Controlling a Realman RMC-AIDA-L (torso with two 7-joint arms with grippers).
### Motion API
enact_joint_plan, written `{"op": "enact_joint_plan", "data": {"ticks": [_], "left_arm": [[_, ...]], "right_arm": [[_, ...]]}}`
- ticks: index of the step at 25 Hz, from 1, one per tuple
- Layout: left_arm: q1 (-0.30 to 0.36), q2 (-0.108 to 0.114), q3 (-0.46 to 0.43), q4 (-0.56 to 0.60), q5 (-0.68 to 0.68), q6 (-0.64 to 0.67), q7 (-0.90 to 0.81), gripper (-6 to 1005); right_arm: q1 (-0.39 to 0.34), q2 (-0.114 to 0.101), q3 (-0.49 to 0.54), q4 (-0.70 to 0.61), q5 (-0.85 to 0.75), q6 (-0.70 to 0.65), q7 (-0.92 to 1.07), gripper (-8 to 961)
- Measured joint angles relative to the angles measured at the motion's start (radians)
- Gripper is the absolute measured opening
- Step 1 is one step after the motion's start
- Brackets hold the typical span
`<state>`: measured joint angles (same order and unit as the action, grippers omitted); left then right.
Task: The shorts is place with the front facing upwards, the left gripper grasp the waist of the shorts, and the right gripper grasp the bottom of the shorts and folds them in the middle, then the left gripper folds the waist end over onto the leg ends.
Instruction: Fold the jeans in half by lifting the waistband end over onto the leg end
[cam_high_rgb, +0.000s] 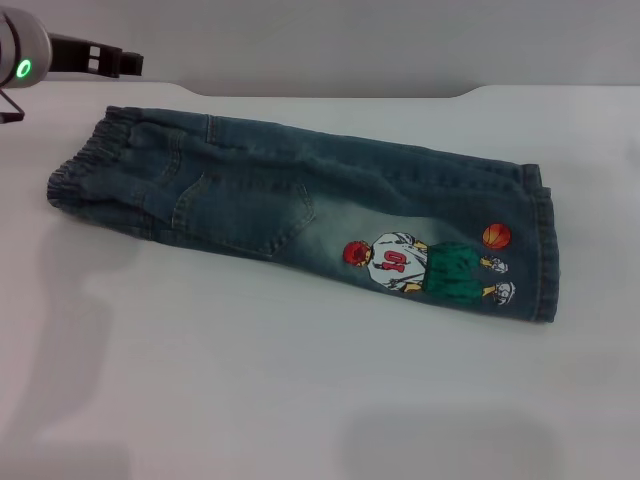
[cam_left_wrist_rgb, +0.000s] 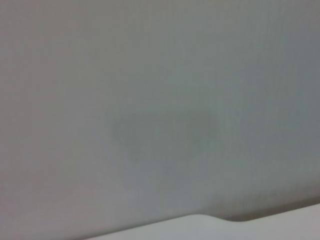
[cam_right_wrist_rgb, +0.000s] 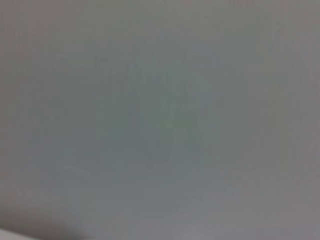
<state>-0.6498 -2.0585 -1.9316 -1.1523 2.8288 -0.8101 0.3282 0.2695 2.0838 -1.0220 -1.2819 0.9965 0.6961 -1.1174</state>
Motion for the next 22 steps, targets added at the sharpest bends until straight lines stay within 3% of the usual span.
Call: {"op": "enact_joint_plan", "data": {"ticks": [3,4,5,7,8,9,10,13,16,22], "left_arm": [[0.013,0.0,0.0,-0.002,-0.003,0.004,-0.016,797],[0.018,0.0,0.003,-0.007,-0.003,0.004,-0.019,797],[0.022,-0.001,0.005,-0.01,-0.003,0.003,-0.02,797],[0.025,-0.001,0.01,-0.012,-0.003,0.001,-0.022,797],[0.025,-0.002,0.012,-0.012,-0.003,-0.001,-0.023,797],[0.025,-0.002,0.012,-0.012,-0.003,-0.001,-0.023,797],[0.025,-0.002,0.012,-0.012,-0.003,-0.001,-0.023,797],[0.027,-0.001,0.011,-0.012,-0.003,-0.011,-0.024,796],[0.028,-0.001,0.014,-0.014,-0.003,-0.045,-0.025,796],[0.034,-0.002,0.016,-0.015,-0.006,-0.063,-0.026,796]], "right_arm": [[-0.056,-0.001,-0.214,-0.01,0.003,-0.288,-0.06,793],[-0.085,0.0,-0.372,0.007,0.004,-0.527,-0.084,793],[-0.085,0.0,-0.372,0.007,0.004,-0.527,-0.084,793],[-0.09,0.002,-0.537,0.072,0.005,-0.802,-0.083,793],[-0.081,0.001,-0.63,0.122,0.005,-0.962,-0.069,792],[-0.045,0.0,-0.803,0.235,0.005,-1.272,0.001,792],[-0.045,0.0,-0.803,0.235,0.005,-1.272,0.001,792],[0.008,-0.005,-0.965,0.353,0.005,-1.6,0.199,791],[0.039,-0.005,-1.012,0.422,0.002,-1.743,0.376,791],[0.048,-0.005,-1.082,0.508,-0.012,-1.762,0.517,784]]}}
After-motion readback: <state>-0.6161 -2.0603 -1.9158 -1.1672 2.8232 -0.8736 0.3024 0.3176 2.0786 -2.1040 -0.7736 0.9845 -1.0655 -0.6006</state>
